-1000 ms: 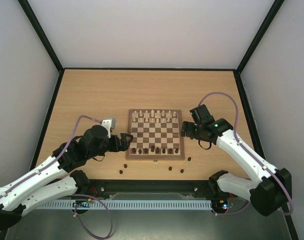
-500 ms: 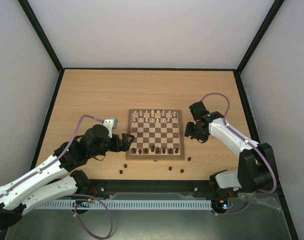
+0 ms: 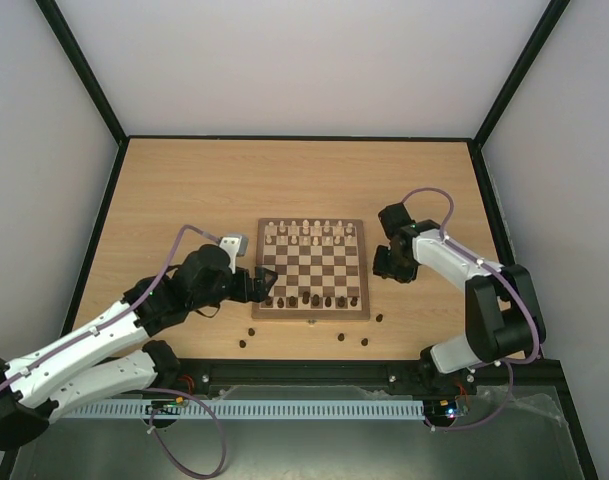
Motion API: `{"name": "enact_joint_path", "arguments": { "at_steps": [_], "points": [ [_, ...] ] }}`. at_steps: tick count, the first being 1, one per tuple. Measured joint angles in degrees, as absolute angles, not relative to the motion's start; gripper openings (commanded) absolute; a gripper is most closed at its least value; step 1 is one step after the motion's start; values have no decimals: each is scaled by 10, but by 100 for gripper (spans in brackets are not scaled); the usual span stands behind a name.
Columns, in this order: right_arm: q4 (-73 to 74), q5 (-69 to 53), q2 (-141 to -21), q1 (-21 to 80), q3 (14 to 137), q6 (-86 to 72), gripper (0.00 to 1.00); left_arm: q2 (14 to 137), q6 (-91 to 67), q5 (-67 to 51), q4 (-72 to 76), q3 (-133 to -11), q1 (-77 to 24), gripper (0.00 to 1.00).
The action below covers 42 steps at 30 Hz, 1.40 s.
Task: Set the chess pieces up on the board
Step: Pick up the chess piece at the center of the board.
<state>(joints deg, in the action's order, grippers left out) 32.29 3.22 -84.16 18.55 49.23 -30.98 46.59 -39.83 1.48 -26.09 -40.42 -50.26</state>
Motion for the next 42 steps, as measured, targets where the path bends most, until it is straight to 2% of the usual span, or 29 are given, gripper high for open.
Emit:
{"name": "enact_joint_path", "arguments": {
  "at_steps": [5, 20, 31, 42],
  "points": [
    [317, 31, -861, 179, 495, -302, 32, 477, -392, 8, -248, -404, -497, 99],
    [311, 32, -882, 178, 502, -293, 20, 488, -379, -11, -230, -404, -477, 99],
    [308, 34, -891, 178, 504, -287, 4, 485, -379, -20, -222, -393, -473, 99],
    [322, 34, -863, 178, 513, -287, 2, 484, -376, -30, -218, -393, -472, 99]
  ]
}}
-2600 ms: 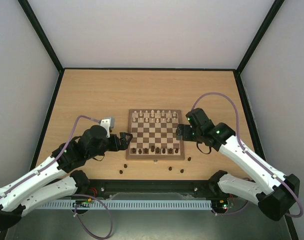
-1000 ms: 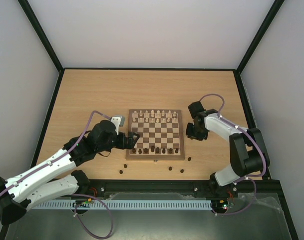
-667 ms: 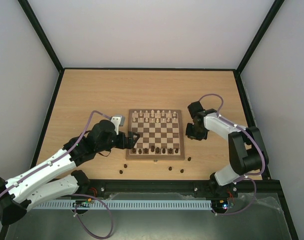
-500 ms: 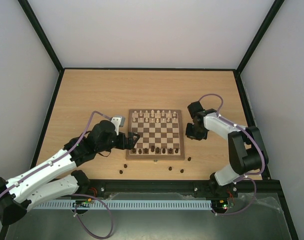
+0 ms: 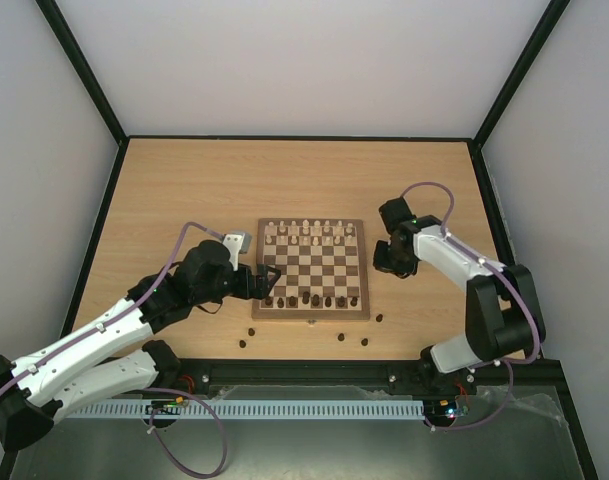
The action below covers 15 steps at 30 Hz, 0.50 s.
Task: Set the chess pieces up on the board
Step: Pick up the chess piece at the center of the board.
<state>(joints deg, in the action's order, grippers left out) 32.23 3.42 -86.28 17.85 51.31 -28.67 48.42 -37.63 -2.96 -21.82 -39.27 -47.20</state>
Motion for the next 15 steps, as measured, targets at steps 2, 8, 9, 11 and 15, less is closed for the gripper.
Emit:
{"name": "enact_joint_path", "arguments": {
  "at_steps": [2, 8, 9, 11, 15],
  "points": [
    [334, 33, -840, 178, 519, -287, 2, 484, -376, -30, -216, -392, -472, 99],
    [374, 25, -752, 182, 535, -287, 2, 479, -377, -35, -207, -384, -472, 99],
    [381, 24, -742, 183, 538, -287, 2, 478, -377, -36, -206, -383, -472, 99],
    [396, 21, -722, 189, 544, -289, 2, 475, -377, -39, -205, -380, -472, 99],
    [422, 15, -689, 197, 549, -292, 2, 466, -378, -41, -201, -374, -472, 99]
  ]
}}
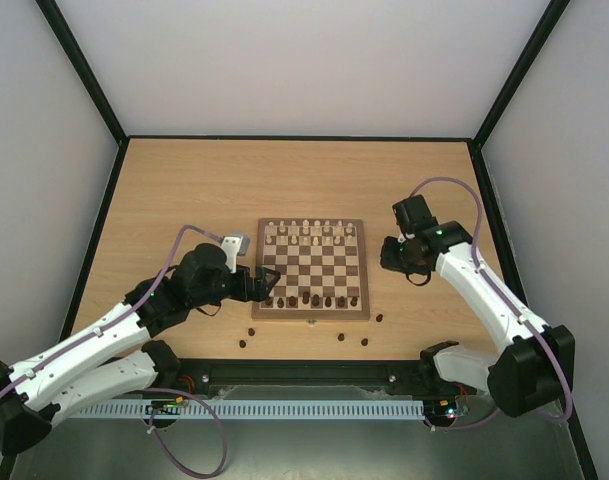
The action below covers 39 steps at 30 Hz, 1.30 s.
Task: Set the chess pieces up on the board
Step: Pick up the chess piece at the center of the board, then place the chess piece on the chessboard.
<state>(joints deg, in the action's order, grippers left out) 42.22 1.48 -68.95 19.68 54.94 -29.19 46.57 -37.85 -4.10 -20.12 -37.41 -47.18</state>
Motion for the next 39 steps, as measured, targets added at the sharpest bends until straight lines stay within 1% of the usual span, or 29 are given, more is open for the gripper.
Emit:
{"name": "enact_joint_path", "arguments": {
  "at_steps": [7, 16, 24, 31, 39],
  "points": [
    [460, 4, -658, 203, 551, -296, 2, 467, -380, -41, -200, -373, -472, 99],
    [482, -8, -620, 206, 559, -296, 2, 528, -374, -40, -196, -382, -465, 99],
    [483, -22, -620, 214, 559, -291, 3, 542, -372, -34, -179, -396, -445, 99],
    [472, -25, -662, 251, 559, -287, 3, 545, -375, -23, -177, -396, -442, 99],
    [459, 1, -733, 308, 559, -287, 4, 522, -392, -12, -180, -385, -442, 99]
  ]
}}
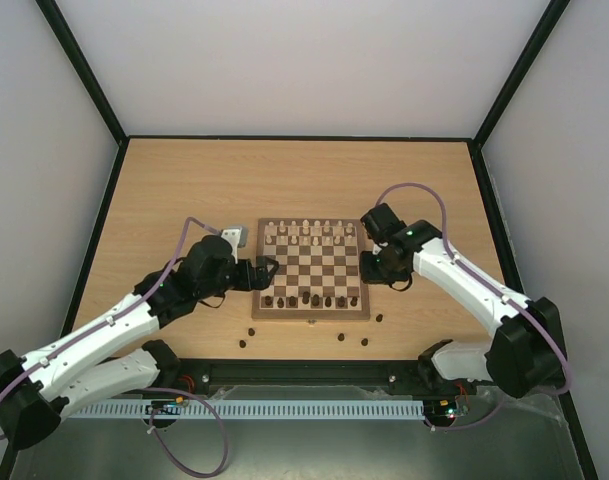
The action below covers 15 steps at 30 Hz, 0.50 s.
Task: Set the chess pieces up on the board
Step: Place the chess piece on the chessboard.
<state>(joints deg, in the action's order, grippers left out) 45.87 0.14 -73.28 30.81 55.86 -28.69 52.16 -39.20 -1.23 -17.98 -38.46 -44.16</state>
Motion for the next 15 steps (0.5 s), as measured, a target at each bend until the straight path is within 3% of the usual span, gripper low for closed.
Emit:
{"name": "enact_joint_path", "arguments": {
  "at_steps": [15],
  "points": [
    [409, 21, -844, 364, 559, -287, 6, 492, -400, -2, -201, -382, -441, 99]
  ]
}}
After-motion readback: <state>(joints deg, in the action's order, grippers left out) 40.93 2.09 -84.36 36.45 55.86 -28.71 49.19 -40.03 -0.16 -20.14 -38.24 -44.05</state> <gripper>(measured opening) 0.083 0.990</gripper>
